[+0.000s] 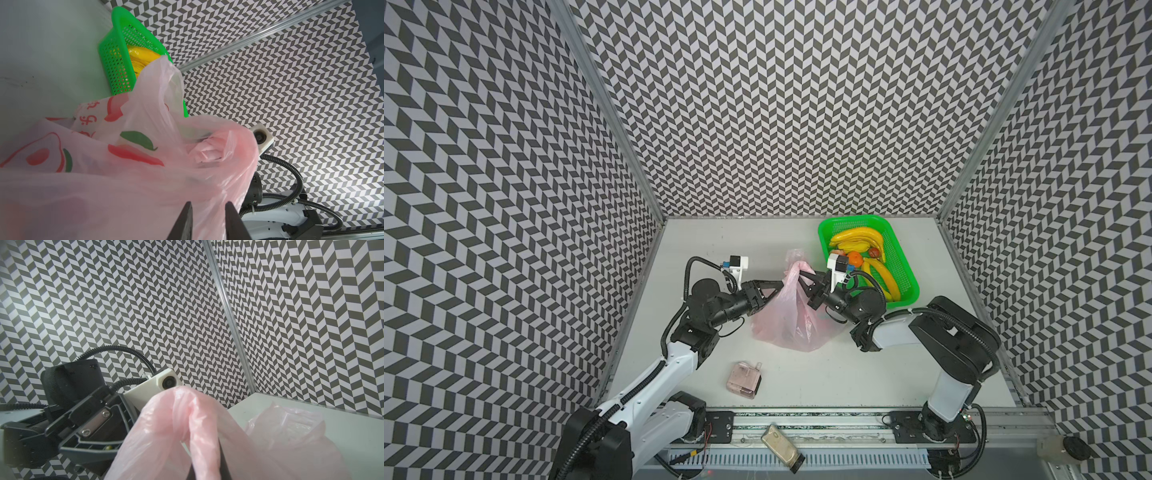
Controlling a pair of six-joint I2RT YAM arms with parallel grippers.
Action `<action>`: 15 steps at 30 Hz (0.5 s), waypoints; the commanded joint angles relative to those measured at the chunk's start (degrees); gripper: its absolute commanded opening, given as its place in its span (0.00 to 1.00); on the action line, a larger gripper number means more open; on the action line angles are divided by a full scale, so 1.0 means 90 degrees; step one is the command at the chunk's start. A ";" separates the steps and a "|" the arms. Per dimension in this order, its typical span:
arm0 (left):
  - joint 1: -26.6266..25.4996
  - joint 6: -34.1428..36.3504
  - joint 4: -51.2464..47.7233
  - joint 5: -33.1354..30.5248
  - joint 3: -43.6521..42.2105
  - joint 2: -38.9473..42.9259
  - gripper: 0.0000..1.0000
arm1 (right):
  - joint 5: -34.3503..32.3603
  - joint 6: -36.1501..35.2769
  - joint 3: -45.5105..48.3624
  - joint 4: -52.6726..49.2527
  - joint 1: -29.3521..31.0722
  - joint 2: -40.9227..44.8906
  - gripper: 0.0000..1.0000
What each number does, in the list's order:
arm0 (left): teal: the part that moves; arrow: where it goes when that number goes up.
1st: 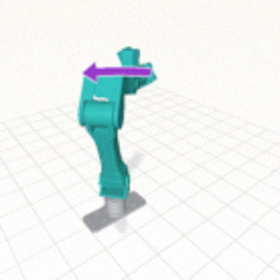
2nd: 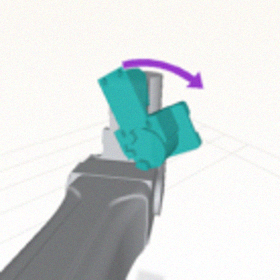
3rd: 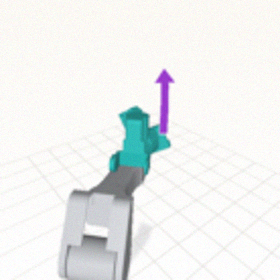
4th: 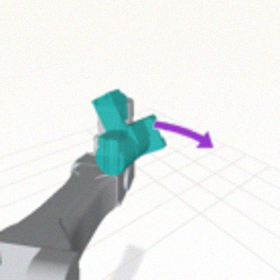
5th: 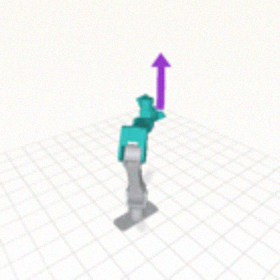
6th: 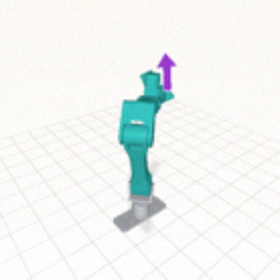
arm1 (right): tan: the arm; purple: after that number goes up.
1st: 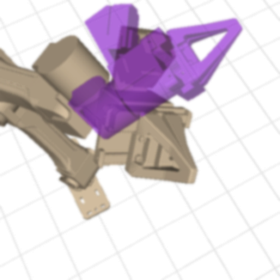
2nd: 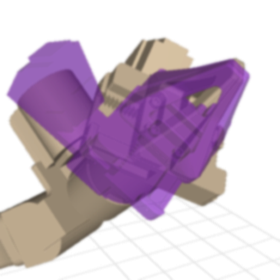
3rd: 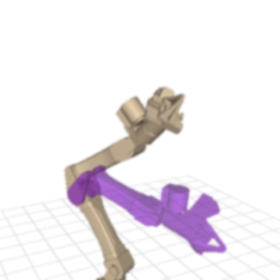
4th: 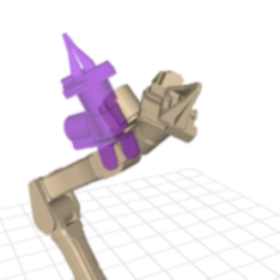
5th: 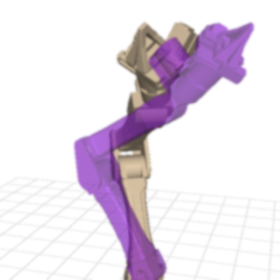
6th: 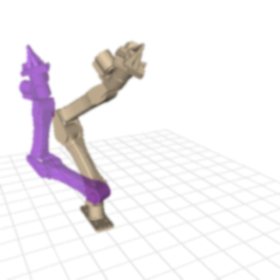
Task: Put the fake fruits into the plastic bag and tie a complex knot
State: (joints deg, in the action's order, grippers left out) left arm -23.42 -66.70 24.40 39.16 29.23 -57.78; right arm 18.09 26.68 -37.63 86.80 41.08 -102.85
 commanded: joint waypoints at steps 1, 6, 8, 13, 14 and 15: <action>-0.0295 -0.0139 0.0460 -0.0130 -0.0081 -0.0126 0.27 | 0.0094 0.0112 -0.0198 0.1703 0.0101 -0.0099 0.00; -0.0741 -0.0058 0.0562 -0.0425 0.0082 -0.0469 0.27 | 0.0120 0.0188 -0.0300 0.1744 0.0161 -0.0185 0.00; -0.0824 -0.0013 0.0623 -0.0588 0.0102 -0.0601 0.27 | 0.0127 0.0195 -0.0312 0.1748 0.0191 -0.0185 0.00; -0.0902 0.0062 0.0957 -0.0701 0.0118 -0.0958 0.26 | 0.0220 0.0272 -0.0350 0.1833 0.0231 -0.0181 0.00; -0.0939 0.0047 0.1062 -0.0676 0.0123 -0.1041 0.26 | 0.0256 0.0318 -0.0377 0.1876 0.0240 -0.0202 0.00; -0.0978 0.0032 0.1117 -0.0652 0.0160 -0.1111 0.26 | 0.0316 0.0363 -0.0399 0.1912 0.0240 -0.0221 0.00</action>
State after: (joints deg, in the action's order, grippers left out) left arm -31.38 -66.54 30.13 34.15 28.95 -66.54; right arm 19.29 27.92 -39.48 86.80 42.63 -104.09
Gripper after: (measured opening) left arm 0.259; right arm 0.047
